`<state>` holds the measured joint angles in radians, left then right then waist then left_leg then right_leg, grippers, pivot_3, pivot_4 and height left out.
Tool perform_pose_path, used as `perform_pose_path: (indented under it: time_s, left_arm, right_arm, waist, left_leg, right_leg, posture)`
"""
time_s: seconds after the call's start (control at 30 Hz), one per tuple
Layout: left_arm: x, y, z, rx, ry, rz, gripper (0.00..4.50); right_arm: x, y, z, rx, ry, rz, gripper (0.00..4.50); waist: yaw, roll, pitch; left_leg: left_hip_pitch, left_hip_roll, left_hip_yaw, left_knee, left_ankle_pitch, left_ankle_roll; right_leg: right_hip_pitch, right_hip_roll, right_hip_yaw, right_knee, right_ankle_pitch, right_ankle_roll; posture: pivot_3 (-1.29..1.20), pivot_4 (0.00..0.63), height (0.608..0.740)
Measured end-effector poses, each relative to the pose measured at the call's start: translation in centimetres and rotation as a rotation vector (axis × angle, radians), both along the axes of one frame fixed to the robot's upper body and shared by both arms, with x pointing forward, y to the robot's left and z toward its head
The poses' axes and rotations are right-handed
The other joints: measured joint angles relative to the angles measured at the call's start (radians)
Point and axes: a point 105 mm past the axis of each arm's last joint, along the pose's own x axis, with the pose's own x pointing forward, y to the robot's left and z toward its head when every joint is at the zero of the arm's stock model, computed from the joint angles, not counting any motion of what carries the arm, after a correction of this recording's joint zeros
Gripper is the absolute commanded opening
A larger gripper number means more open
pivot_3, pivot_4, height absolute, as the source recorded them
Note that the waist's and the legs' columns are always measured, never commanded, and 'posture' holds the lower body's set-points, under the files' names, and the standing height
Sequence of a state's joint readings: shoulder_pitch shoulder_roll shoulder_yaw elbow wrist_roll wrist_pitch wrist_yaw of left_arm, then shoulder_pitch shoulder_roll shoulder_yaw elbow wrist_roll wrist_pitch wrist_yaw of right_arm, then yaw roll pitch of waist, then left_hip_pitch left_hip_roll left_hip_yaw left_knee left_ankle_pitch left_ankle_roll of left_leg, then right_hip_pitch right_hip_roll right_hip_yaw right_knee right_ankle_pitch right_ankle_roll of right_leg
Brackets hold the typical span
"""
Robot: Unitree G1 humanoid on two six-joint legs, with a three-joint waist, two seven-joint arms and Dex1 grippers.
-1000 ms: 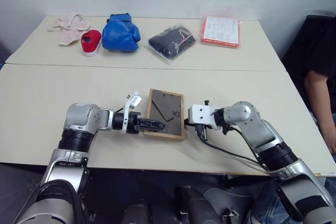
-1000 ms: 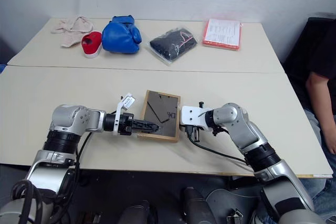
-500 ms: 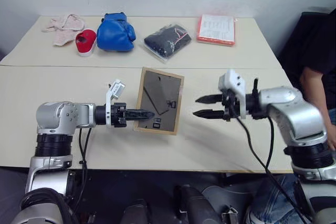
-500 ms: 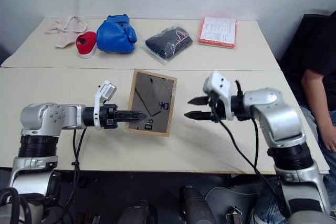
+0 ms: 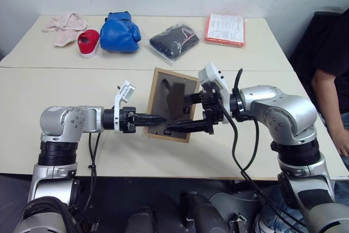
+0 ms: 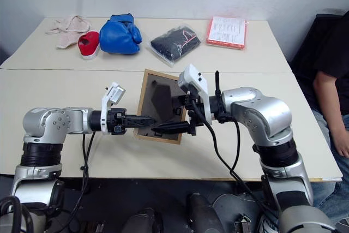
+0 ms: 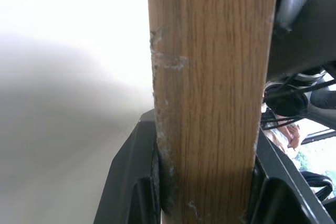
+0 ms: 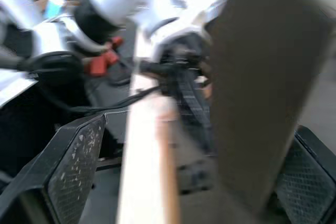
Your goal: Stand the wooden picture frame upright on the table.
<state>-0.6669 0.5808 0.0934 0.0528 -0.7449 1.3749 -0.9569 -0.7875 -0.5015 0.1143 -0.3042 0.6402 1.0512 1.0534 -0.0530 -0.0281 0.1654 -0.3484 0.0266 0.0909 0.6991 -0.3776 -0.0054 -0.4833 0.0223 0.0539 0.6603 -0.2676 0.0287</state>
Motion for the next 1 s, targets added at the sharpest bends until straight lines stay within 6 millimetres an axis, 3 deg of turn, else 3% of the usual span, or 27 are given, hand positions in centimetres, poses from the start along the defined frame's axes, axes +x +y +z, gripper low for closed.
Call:
perform_pose_path:
  time_s: [0.17,0.3,0.4,0.47,0.53,0.63,0.9,1.0]
  left_arm:
    - [0.4,0.8,-0.2,0.022,-0.006,0.032,1.27]
    - [0.5,1.0,-0.1,0.027,0.001,0.036,1.27]
    - [0.5,1.3,0.0,0.041,-0.003,0.041,1.27]
    - [0.6,0.9,0.4,0.046,-0.014,0.025,1.27]
    - [0.8,0.7,0.7,0.042,-0.02,0.02,1.27]
    - [0.9,0.3,1.3,0.033,-0.039,0.006,1.27]
    - [0.7,0.5,2.3,-0.029,-0.011,-0.02,1.27]
    - [0.6,0.9,2.6,-0.043,-0.006,-0.016,2.25]
  right_arm:
    - [1.8,-2.8,-0.3,-0.084,-0.125,-0.162,4.5]
    - [4.9,-8.6,-1.4,-0.329,-0.549,-0.311,4.5]
    - [6.1,-10.2,-2.2,-0.477,-0.963,-0.241,4.5]
    - [6.4,-9.6,-2.3,-0.49,-1.276,-0.168,4.5]
    - [6.2,-7.7,-1.7,-0.422,-1.57,-0.077,4.5]
    - [5.9,-5.4,-0.6,-0.295,-1.8,-0.018,4.5]
    - [7.6,-2.1,-1.4,-0.168,-1.992,-0.014,2.48]
    - [8.0,-1.6,-1.2,-0.136,-2.047,-0.021,1.92]
  waist:
    - [0.0,0.0,0.0]
    - [0.001,-0.001,0.0]
    - [-0.006,-0.002,0.001]
    - [-0.012,-0.002,0.001]
    - [-0.024,-0.002,0.001]
    - [-0.034,-0.002,0.001]
    - [-0.033,-0.002,0.001]
    - [-0.034,-0.002,0.001]
  left_leg:
    - [0.0,0.0,0.0,0.0,0.0,0.0]
    - [-0.002,-0.001,0.0,0.0,-0.001,0.001]
    - [-0.002,-0.001,0.002,0.0,-0.001,0.002]
    - [-0.001,-0.001,0.003,0.0,0.0,0.001]
    - [-0.001,-0.001,0.003,0.0,0.001,0.0]
    - [0.0,0.0,0.004,0.0,0.001,-0.001]
    - [0.001,0.0,0.004,-0.001,0.002,-0.003]
    - [0.002,0.0,0.004,-0.001,0.002,-0.003]
  right_leg:
    - [0.0,0.0,0.0,-0.001,0.0,0.0]
    - [0.0,0.0,0.0,-0.003,0.001,0.001]
    - [0.0,0.001,0.002,-0.003,0.001,0.002]
    - [0.0,0.001,0.003,-0.002,0.001,0.002]
    - [-0.001,0.002,0.004,0.0,0.001,0.002]
    - [-0.002,0.002,0.004,0.001,0.001,0.001]
    - [-0.002,0.002,0.004,0.003,-0.001,-0.001]
    - [-0.002,0.002,0.004,0.003,-0.001,-0.001]
  posture:
    - [0.0,0.15,0.74]
    - [0.0,0.15,0.74]
    - [0.0,0.15,0.74]
    - [0.0,0.15,0.74]
    - [0.0,0.15,0.74]
    - [0.0,0.15,0.74]
    - [0.0,0.15,0.74]
    - [0.0,0.15,0.74]
